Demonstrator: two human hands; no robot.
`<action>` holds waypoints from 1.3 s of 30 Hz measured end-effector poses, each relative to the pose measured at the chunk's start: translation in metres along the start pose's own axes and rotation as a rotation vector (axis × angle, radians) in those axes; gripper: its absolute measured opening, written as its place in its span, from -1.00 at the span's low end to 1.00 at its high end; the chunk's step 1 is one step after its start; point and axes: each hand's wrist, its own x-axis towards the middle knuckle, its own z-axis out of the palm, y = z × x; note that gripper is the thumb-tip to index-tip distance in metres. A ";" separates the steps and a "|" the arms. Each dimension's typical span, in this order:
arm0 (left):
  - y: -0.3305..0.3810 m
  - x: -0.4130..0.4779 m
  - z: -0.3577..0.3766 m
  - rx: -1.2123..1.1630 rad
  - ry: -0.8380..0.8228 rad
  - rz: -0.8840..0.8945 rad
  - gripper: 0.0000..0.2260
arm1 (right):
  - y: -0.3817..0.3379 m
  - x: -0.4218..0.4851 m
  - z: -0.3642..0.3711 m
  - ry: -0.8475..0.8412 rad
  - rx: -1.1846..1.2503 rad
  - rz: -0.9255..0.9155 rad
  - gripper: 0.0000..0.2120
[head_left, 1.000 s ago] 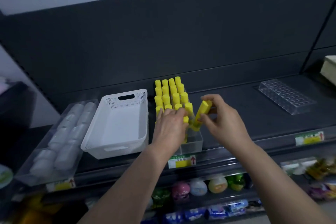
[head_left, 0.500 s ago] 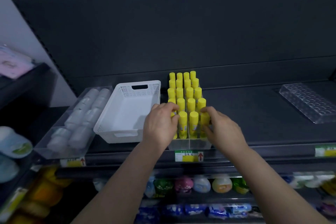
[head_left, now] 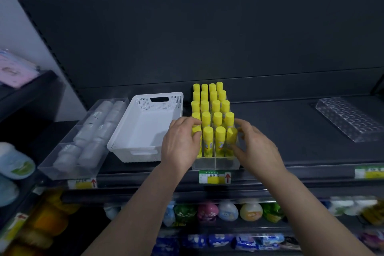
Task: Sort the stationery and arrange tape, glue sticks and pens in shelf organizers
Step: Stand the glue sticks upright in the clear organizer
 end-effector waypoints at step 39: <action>-0.200 0.038 -0.096 -0.375 -0.103 -0.382 -0.64 | -0.195 0.060 0.077 -0.001 0.124 0.234 -0.64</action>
